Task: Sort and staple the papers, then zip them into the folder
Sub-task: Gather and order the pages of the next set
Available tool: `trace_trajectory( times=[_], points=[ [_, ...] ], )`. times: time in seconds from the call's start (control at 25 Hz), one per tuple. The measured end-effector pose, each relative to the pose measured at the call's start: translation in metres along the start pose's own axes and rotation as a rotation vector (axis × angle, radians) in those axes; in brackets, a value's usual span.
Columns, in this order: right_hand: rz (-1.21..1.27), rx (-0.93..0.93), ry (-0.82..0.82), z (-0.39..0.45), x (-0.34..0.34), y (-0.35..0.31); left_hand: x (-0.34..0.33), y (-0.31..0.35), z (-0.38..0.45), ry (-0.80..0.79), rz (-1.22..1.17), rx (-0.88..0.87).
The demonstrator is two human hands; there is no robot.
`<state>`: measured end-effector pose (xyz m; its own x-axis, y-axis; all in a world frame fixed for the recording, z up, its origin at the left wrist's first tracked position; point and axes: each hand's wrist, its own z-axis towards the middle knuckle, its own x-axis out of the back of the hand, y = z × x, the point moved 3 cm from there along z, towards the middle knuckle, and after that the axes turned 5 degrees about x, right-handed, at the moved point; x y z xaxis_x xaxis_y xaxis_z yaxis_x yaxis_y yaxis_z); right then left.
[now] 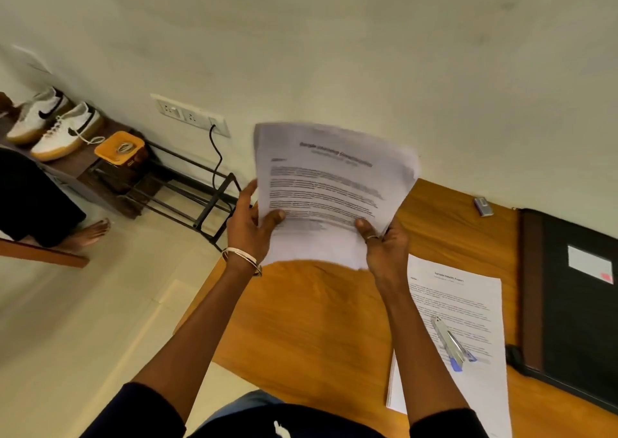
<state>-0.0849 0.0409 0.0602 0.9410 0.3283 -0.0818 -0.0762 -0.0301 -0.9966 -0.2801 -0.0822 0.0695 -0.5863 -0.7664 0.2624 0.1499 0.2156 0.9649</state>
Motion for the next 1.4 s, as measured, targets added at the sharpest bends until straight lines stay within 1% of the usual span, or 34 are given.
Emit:
trace_trajectory(
  times=[0.08,0.12,0.2,0.28,0.4,0.52,0.76,0.88,0.96,1.2,1.28,1.4],
  points=[
    [-0.115,0.045,0.019,-0.004,-0.003,0.004,-0.005,-0.005,-0.005,0.108,0.019,-0.006],
    [-0.162,0.033,0.009,-0.008,-0.004,0.012,-0.009,-0.012,-0.008,0.127,0.004,0.026],
    [-0.171,-0.023,-0.039,-0.017,-0.006,0.032,-0.018,-0.027,-0.015,0.128,-0.043,0.107],
    [-0.166,-0.059,-0.052,-0.022,-0.009,0.039,-0.025,-0.032,-0.018,0.122,-0.09,0.151],
    [-0.152,-0.066,-0.013,-0.019,-0.007,0.038,-0.027,-0.027,-0.015,0.105,-0.154,0.156],
    [-0.148,-0.071,-0.026,-0.021,0.0,0.042,-0.022,-0.036,-0.014,0.075,-0.193,0.153],
    [-0.197,-0.095,-0.016,-0.022,-0.002,0.047,-0.025,-0.036,-0.012,0.018,-0.083,0.158],
    [-0.199,-0.075,-0.003,-0.022,-0.002,0.047,-0.024,-0.038,-0.01,0.008,-0.032,0.126],
    [-0.217,-0.099,-0.004,-0.022,-0.001,0.049,-0.026,-0.039,-0.011,-0.01,0.021,0.132],
    [-0.222,-0.122,-0.004,-0.024,-0.003,0.047,-0.027,-0.042,-0.016,-0.015,0.172,0.099],
    [-0.224,-0.109,0.005,-0.023,-0.003,0.044,-0.024,-0.042,-0.015,-0.039,0.211,0.106],
    [-0.211,-0.122,0.069,-0.015,0.002,0.038,-0.017,-0.047,-0.008,-0.115,0.212,0.134]
  ],
)
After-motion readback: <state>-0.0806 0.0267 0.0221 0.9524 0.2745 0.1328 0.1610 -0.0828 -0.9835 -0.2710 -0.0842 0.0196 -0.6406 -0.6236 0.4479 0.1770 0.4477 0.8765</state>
